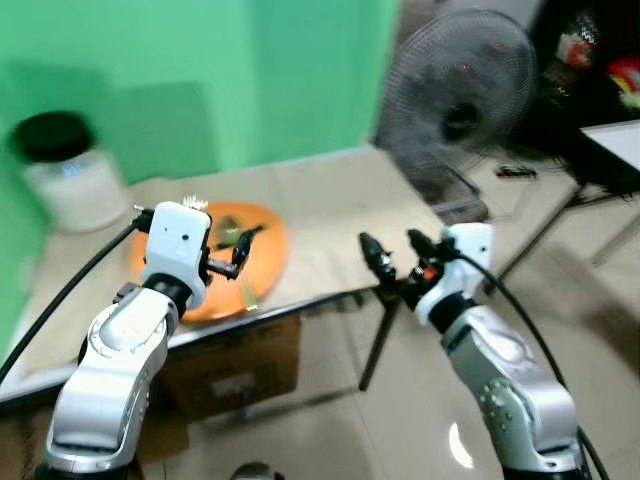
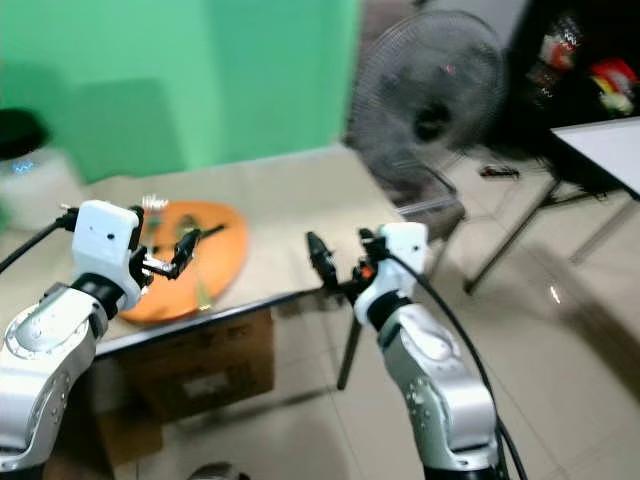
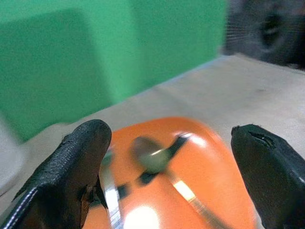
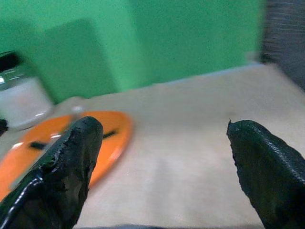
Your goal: Setting the table
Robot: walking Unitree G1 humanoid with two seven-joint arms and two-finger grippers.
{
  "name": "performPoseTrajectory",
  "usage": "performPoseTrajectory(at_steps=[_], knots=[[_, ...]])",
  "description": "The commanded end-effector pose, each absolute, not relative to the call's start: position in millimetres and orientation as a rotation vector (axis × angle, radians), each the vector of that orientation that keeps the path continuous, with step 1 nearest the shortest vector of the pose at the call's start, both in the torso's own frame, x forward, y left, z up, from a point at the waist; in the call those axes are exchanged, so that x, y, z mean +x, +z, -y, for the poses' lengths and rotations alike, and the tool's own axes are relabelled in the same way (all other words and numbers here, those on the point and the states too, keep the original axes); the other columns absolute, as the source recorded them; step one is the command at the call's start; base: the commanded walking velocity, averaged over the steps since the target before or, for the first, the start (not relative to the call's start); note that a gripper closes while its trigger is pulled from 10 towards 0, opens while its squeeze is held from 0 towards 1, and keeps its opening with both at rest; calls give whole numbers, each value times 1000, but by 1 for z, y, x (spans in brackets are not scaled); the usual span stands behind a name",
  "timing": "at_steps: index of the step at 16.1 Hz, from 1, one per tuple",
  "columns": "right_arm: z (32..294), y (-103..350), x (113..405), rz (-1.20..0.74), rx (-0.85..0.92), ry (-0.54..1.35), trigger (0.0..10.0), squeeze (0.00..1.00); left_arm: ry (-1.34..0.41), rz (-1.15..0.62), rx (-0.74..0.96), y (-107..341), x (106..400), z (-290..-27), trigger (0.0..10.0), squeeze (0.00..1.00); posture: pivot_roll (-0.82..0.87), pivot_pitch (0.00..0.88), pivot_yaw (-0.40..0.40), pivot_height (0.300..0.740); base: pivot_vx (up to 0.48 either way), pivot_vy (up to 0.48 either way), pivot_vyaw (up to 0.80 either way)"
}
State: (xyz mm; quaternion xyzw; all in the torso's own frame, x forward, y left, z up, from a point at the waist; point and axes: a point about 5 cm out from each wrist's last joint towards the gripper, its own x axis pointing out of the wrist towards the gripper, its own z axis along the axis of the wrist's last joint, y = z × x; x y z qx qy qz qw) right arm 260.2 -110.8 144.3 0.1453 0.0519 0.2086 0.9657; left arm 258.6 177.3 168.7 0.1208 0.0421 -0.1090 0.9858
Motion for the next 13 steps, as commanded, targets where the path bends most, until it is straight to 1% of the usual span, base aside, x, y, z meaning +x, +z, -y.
performPoseTrajectory(at_steps=[1,4,5,6,8,10,12,13], knots=[[116,145,262,-94,274,410,10000,1000,-227,-75,242,170,258,-174,10000,1000,163,0,-9,740,0,-480,800],[118,145,265,-96,270,409,10000,1000,-215,-72,243,171,259,-175,10000,1000,162,0,-8,740,0,-480,800],[119,144,268,-100,283,380,10000,1000,-206,-76,251,170,260,-177,10000,1000,160,0,-9,740,0,-244,0],[121,143,270,-108,308,363,10000,1000,-199,-76,251,170,260,-177,10000,1000,160,0,-9,740,0,0,0],[120,143,270,-122,300,393,10000,1000,-173,-79,240,169,260,-179,10000,1000,162,0,-17,740,0,0,0],[117,140,269,-141,278,441,10000,1000,-157,-85,244,168,260,-180,10000,902,161,0,-25,740,0,0,0],[115,139,269,-146,269,459,10000,1000,-143,-81,238,167,261,-181,10000,906,162,0,-27,740,0,0,0],[116,136,270,-152,262,446,10000,1000,-142,-76,238,168,261,-181,10000,914,166,0,-30,740,262,0,0]])
